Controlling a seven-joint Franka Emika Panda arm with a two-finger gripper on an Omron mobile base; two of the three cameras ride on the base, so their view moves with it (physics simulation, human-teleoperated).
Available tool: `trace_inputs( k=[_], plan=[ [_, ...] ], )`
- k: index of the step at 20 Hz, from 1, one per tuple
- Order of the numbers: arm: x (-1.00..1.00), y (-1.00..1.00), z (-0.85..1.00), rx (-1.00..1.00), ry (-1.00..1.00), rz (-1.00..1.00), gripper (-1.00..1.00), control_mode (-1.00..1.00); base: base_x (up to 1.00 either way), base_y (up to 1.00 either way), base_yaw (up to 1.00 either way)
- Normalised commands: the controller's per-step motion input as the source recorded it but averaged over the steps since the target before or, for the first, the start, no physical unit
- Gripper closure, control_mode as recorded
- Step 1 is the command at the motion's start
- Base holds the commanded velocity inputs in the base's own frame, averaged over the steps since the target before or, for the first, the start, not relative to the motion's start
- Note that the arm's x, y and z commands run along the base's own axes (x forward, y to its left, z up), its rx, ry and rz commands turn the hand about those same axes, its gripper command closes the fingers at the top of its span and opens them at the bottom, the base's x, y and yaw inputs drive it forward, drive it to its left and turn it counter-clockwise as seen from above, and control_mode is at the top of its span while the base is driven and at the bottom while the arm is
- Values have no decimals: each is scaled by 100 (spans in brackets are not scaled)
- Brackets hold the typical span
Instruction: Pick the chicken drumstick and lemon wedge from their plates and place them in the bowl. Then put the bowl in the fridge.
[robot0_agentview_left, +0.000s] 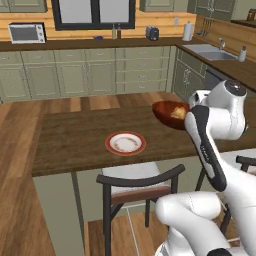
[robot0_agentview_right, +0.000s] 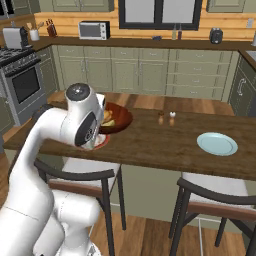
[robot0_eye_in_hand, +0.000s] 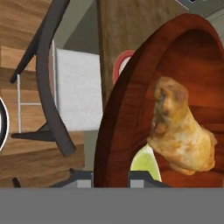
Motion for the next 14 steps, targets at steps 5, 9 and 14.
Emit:
trace_inputs(
  k=[5,9,14],
  plan=[
    [-96,46,0,-12,-4,-23,100,-100,0,0,0],
    [-97,19,1,-14,-24,2,100,-100,0,0,0],
    [-70,2,37,-19,-6,25,100,-100,0,0,0]
  ],
)
